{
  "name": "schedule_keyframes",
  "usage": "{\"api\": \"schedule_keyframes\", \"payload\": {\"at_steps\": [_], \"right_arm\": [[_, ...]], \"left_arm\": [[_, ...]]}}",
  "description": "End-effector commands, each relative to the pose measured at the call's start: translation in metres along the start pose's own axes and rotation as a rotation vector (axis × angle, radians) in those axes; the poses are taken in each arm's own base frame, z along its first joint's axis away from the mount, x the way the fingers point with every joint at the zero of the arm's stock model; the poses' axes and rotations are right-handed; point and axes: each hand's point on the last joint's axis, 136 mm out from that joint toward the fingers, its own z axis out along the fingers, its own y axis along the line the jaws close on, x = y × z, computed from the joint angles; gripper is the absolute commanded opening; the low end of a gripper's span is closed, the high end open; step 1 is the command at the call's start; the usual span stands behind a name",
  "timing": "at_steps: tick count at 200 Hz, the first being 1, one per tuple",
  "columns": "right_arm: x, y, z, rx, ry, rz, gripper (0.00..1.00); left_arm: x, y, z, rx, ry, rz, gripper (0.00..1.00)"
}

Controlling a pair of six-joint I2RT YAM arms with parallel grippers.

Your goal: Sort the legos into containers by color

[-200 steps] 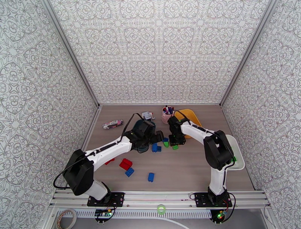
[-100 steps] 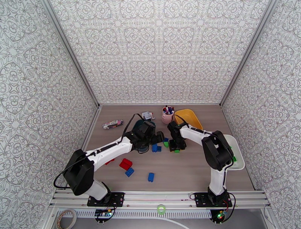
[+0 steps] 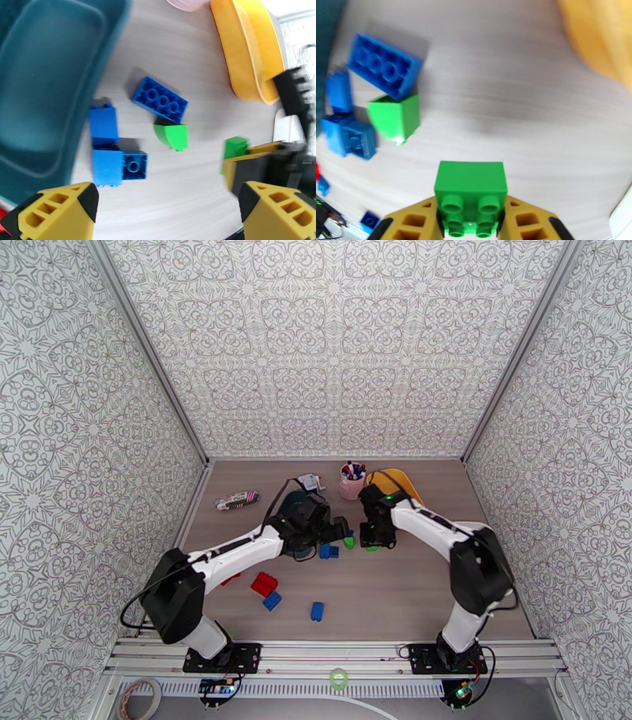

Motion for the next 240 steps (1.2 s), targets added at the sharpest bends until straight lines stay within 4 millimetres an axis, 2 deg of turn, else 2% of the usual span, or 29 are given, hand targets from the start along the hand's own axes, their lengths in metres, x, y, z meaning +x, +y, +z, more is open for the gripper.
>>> {"api": "schedule_keyframes", "payload": {"at_steps": [1, 30, 68, 89, 116, 125, 128, 138, 170, 172, 178, 201, 240], "right_arm": [[-0.005, -0.025, -0.025, -0.010, -0.041, 0.124, 0.26], [-0.009, -0.074, -0.051, 0.005, -0.106, 0.283, 0.26], [0.006, -0.166, -0.075, 0.085, -0.172, 0.560, 0.26], [0.021, -0.212, -0.082, 0.136, -0.188, 0.698, 0.26], [0.038, -0.252, -0.083, 0.185, -0.178, 0.825, 0.26], [0.042, -0.260, -0.080, 0.191, -0.168, 0.849, 0.26], [0.043, -0.263, -0.080, 0.193, -0.163, 0.857, 0.27], [0.047, -0.271, -0.078, 0.201, -0.154, 0.882, 0.29], [0.051, -0.288, -0.077, 0.220, -0.152, 0.912, 0.33], [0.051, -0.288, -0.077, 0.221, -0.151, 0.912, 0.33], [0.052, -0.289, -0.076, 0.224, -0.146, 0.911, 0.34], [0.053, -0.292, -0.073, 0.229, -0.135, 0.912, 0.39], [0.048, -0.292, -0.077, 0.221, -0.153, 0.900, 0.62]], "left_arm": [[0.002, -0.038, 0.005, 0.100, 0.036, 0.083, 0.99], [0.023, -0.087, 0.022, 0.185, 0.145, 0.228, 0.99], [0.069, -0.151, 0.037, 0.265, 0.291, 0.475, 0.99], [0.093, -0.176, 0.039, 0.273, 0.328, 0.619, 0.99], [0.116, -0.200, 0.038, 0.306, 0.346, 0.732, 1.00], [0.123, -0.200, 0.041, 0.304, 0.356, 0.751, 0.99], [0.119, -0.211, 0.034, 0.327, 0.333, 0.757, 0.99], [0.121, -0.216, 0.032, 0.337, 0.323, 0.766, 0.99], [0.112, -0.217, 0.026, 0.336, 0.287, 0.763, 0.99], [0.114, -0.210, 0.030, 0.320, 0.301, 0.760, 0.99], [0.110, -0.204, 0.032, 0.294, 0.286, 0.754, 0.99], [0.093, -0.195, 0.030, 0.278, 0.244, 0.707, 0.99], [0.059, -0.178, 0.019, 0.249, 0.158, 0.610, 0.99]]}}
